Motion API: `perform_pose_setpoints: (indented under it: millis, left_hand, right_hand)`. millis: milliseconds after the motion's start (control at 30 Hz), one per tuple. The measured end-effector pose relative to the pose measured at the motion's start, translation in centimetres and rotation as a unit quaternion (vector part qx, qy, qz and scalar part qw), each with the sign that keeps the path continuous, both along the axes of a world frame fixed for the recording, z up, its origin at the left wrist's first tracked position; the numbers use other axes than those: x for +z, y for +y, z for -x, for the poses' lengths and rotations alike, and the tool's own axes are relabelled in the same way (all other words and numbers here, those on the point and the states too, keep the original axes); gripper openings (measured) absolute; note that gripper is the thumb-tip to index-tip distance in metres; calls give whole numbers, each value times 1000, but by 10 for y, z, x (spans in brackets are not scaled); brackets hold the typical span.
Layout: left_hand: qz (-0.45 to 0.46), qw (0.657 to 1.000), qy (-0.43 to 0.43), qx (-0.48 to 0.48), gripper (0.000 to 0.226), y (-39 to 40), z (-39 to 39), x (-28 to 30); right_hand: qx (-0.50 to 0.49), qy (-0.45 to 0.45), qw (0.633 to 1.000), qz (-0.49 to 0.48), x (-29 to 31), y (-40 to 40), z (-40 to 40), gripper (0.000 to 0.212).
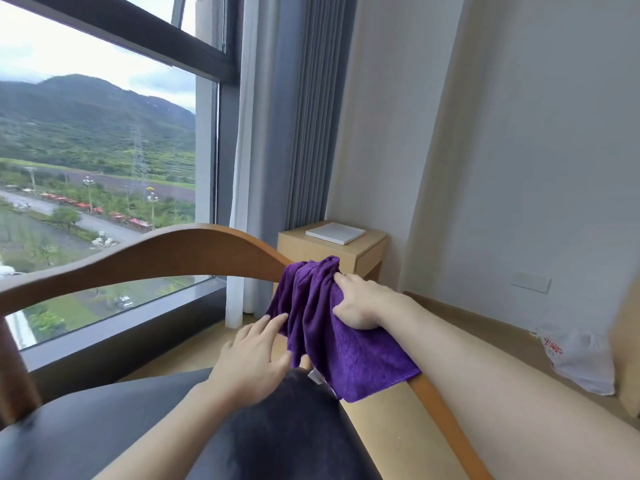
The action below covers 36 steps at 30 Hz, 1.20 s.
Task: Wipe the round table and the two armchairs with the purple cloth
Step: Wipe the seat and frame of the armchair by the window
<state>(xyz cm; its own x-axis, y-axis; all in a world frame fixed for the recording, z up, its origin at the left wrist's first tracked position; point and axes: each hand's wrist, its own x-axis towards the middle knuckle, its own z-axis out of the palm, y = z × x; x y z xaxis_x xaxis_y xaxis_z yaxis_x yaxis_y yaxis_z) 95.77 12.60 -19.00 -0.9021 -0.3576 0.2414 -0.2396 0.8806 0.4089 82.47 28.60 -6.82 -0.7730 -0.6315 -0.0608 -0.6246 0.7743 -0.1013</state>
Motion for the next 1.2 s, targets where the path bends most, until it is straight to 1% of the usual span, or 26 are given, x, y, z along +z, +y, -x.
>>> perform_pose_setpoints:
  millis: [100,167,200,300,400,533,633,767,867,933,1000,1133,1200]
  left_hand:
    - [33,988,-126,86,66,-33,-24,-28]
    - [49,980,-169,94,68,-47,-44,-54]
    - [50,980,-171,89,71,-50,-53,-66]
    - [43,986,-137,80,79,-49,-59,-82]
    - [44,989,-120,80,76,-49,-58,-85]
    - [40,991,-88,91,73,-48,-58,-89]
    - [47,992,-68,96,68,-50,-55,-91]
    - [46,991,-76,96,67,-47,-57,-91]
    - [42,991,-85,90,68,-43,-60,-87]
    - [43,991,-86,89,66,-42,-61,-86]
    - [42,991,-82,92,63,-42,-63,-84]
    - [34,992,-72,97,61,-40,-62,-84]
    - [35,993,-65,97,59,-42,-60,-85]
  right_hand:
    - [18,14,999,-23,-1,-23,9,79]
    - [27,22,999,-34,-2,-35,14,78]
    - [31,29,998,-37,-3,-41,16,76]
    - [35,60,997,-34,-8,-60,23,68]
    - [38,84,995,-23,-12,-82,26,52]
    - [24,110,994,-9,-13,-104,36,42]
    - [26,141,990,8,-14,-112,39,40]
    - [2,178,984,12,-23,-107,34,41]
    - [3,203,979,-13,-28,-97,22,46]
    - [24,244,968,-43,-32,-89,15,50]
    - [33,271,961,-52,-33,-86,14,50]
    - [23,247,969,-17,-29,-95,21,39]
    - [10,250,968,5,-29,-106,22,36]
